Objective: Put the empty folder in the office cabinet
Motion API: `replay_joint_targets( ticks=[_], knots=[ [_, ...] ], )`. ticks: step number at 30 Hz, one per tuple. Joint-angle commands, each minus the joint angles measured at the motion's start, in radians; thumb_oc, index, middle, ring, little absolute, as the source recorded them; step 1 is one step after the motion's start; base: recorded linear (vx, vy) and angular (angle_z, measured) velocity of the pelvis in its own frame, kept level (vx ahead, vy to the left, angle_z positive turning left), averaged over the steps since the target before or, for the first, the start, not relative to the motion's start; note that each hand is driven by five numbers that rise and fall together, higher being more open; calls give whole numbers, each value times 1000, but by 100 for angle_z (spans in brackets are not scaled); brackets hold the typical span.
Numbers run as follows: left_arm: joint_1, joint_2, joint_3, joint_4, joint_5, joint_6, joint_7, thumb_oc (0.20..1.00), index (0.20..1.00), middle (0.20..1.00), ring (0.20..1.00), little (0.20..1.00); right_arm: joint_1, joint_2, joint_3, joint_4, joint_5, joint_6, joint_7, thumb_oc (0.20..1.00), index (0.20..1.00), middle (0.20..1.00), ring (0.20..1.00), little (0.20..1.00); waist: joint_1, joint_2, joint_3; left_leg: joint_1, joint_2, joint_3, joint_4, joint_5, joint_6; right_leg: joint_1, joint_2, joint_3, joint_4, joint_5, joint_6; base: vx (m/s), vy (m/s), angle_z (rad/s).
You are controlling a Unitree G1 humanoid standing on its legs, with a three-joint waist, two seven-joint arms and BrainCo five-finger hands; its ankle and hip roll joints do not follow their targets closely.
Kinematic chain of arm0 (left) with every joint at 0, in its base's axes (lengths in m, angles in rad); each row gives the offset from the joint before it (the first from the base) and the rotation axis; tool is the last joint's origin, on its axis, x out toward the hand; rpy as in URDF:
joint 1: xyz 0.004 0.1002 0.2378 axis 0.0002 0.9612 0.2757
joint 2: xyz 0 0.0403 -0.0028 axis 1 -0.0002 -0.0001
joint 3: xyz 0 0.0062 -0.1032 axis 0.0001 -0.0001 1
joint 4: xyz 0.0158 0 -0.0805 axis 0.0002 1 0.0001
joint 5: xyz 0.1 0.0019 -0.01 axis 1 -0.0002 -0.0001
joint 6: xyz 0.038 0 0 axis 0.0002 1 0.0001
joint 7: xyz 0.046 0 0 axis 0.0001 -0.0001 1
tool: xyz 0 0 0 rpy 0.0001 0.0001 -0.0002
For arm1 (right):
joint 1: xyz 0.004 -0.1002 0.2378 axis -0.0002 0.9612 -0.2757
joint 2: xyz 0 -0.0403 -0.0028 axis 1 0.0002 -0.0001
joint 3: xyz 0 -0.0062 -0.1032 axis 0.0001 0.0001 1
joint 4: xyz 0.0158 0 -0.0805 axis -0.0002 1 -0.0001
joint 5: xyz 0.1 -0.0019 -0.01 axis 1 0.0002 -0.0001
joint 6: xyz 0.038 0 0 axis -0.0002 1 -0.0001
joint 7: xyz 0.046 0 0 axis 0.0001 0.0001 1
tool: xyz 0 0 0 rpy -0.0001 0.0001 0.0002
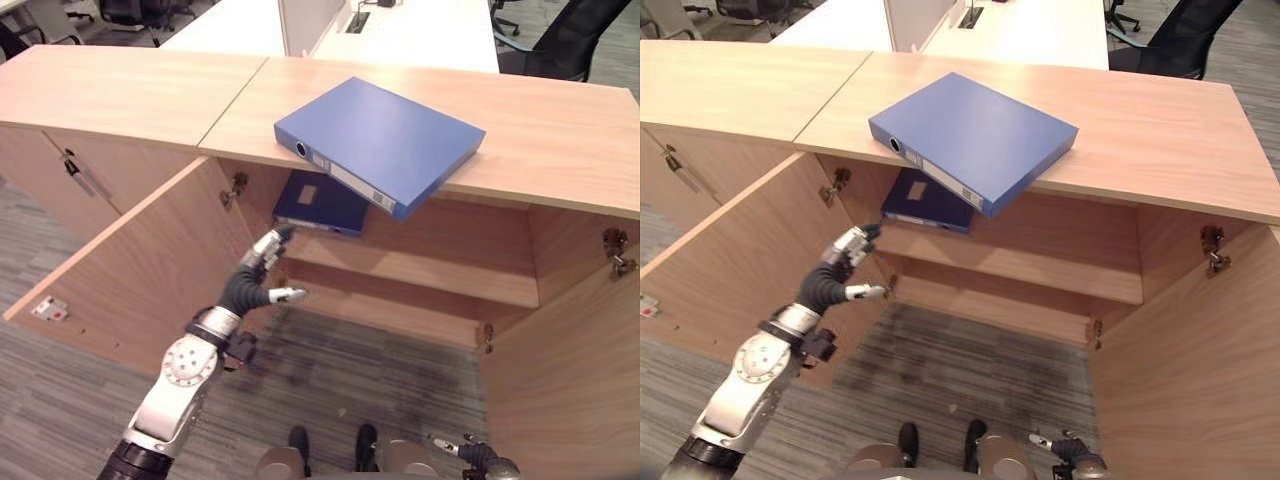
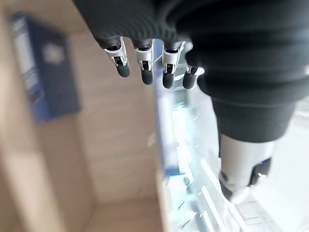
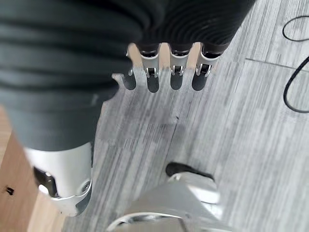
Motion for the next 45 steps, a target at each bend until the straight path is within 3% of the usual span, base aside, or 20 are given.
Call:
replay_joint_targets(
  ticks=[1,4,7,10,14,16,18,19,28,30,32,36,40,45],
  knots=[
    [10,16,64,-103,107,-103,105,1000,1000,1000,1000,1000,9,26,23,18,13,-17,-12,1000,1000,1000,1000,1000,22,-39,-64,-84,-13,-18,-40,65,-4,153,-39,-17,-103,-21,93,45,3,1],
    [-100,23,58,-109,361,-140,296,1000,1000,1000,1000,1000,-7,63,61,17,16,-25,-53,1000,1000,1000,1000,1000,24,-49,-73,-75,-19,-13,-23,40,4,164,-52,-26,-99,-29,100,99,12,7],
    [-198,50,10,-91,499,-135,374,1000,1000,1000,1000,1000,-3,69,88,10,8,-31,-65,1000,1000,1000,1000,1000,11,-50,-76,-67,-21,-6,-13,26,7,168,-59,-25,-94,-33,104,62,23,3],
    [-266,68,-27,-76,593,-132,403,1000,1000,1000,1000,1000,-1,68,100,8,0,-35,-72,1000,1000,1000,1000,1000,5,-51,-74,-67,-21,-2,-1,16,9,167,-63,-23,-87,-38,106,21,10,0],
    [-473,107,-150,-28,724,-137,457,1000,1000,1000,1000,1000,-18,46,130,-22,3,-47,-81,1000,1000,1000,1000,1000,-25,-49,-37,-116,-16,7,57,-6,13,113,-75,-16,-43,-44,107,-76,15,-3],
    [-628,118,-236,10,811,-126,499,1000,1000,1000,1000,1000,-37,23,157,-57,5,-57,-91,1000,1000,1000,1000,1000,-52,-46,10,-197,-12,13,122,-19,20,21,-83,-4,33,-53,99,-205,37,-6],
    [-640,116,-243,20,815,-127,505,1000,1000,1000,1000,1000,-39,23,154,-58,6,-57,-92,1000,1000,1000,1000,1000,-50,-46,9,-207,-11,13,131,-22,20,10,-84,-3,43,-56,99,-187,47,-16],
    [-769,124,-307,65,893,-114,544,1000,1000,1000,1000,1000,-64,5,176,-79,7,-65,-103,1000,1000,1000,1000,1000,-72,-39,45,-312,-15,21,222,-41,33,-99,-95,13,145,-70,88,-209,64,-26],
    [-883,147,-316,90,1008,-66,623,1000,1000,1000,1000,1000,-112,-15,195,-135,28,-85,-108,1000,1000,1000,1000,1000,-78,-34,51,-551,-1,43,490,-133,69,-333,-129,52,396,-154,63,-87,41,-18],
    [-901,123,-332,119,991,-64,635,1000,1000,1000,1000,1000,-163,20,185,-28,43,-79,-132,1000,1000,1000,1000,1000,-70,-21,47,-578,-3,47,523,-147,76,-359,-141,47,435,-174,55,2,9,-2],
    [-855,136,-287,76,1014,-55,649,1000,1000,1000,1000,1000,-189,37,183,-48,37,-84,-148,1000,1000,1000,1000,1000,-61,-14,46,-589,-10,43,534,-155,79,-378,-143,53,456,-180,52,-6,13,3],
    [-908,105,-317,130,1022,-36,656,1000,1000,1000,1000,1000,-202,27,174,30,31,-59,-145,1000,1000,1000,1000,1000,-66,-9,32,-612,-10,47,557,-165,84,-407,-148,55,485,-190,46,-4,6,8],
    [-894,109,-274,98,1030,-34,662,1000,1000,1000,1000,1000,-211,16,140,68,35,-57,-145,1000,1000,1000,1000,1000,-61,-6,25,-612,-11,50,559,-171,84,-420,-151,57,496,-196,44,3,0,-1],
    [-879,105,-249,110,1080,17,682,1000,1000,1000,1000,1000,-208,11,146,30,43,-67,-150,1000,1000,1000,1000,1000,-65,-6,16,-614,-10,50,557,-174,85,-436,-150,68,504,-197,43,-2,3,-1]
  ],
)
